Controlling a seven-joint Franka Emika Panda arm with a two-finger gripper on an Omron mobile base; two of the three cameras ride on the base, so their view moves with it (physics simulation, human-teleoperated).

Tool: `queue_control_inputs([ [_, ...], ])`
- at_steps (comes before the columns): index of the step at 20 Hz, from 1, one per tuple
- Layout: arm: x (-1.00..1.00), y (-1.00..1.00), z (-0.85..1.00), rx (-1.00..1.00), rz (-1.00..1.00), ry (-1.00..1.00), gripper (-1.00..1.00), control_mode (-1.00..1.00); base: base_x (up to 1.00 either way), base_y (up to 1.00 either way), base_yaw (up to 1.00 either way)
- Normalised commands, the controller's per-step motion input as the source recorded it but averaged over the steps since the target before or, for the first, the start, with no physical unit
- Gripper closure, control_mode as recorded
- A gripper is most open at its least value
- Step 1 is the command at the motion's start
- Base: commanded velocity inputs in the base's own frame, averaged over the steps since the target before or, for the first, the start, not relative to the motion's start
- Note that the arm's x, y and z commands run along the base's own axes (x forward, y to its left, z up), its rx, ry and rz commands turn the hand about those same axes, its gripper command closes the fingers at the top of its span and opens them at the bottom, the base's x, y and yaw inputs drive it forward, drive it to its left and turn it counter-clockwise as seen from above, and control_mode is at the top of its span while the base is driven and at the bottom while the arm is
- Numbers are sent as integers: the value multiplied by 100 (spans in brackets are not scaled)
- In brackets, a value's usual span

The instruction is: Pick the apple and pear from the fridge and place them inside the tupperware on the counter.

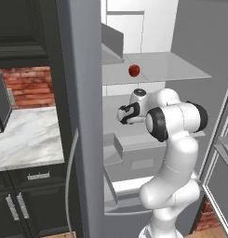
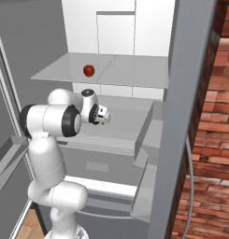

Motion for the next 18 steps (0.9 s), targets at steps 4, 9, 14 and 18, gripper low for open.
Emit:
queue_control_inputs([
  [4, 2, 1, -20, 0, 0, 0, 100, -100, 0, 0, 0],
  [9, 1, 0, -18, 0, 0, 0, 100, -100, 0, 0, 0],
  [14, 0, 0, -17, 0, 0, 6, 100, -100, 0, 0, 0],
  [18, -24, 0, -22, 0, 0, -1, 100, -100, 0, 0, 0],
])
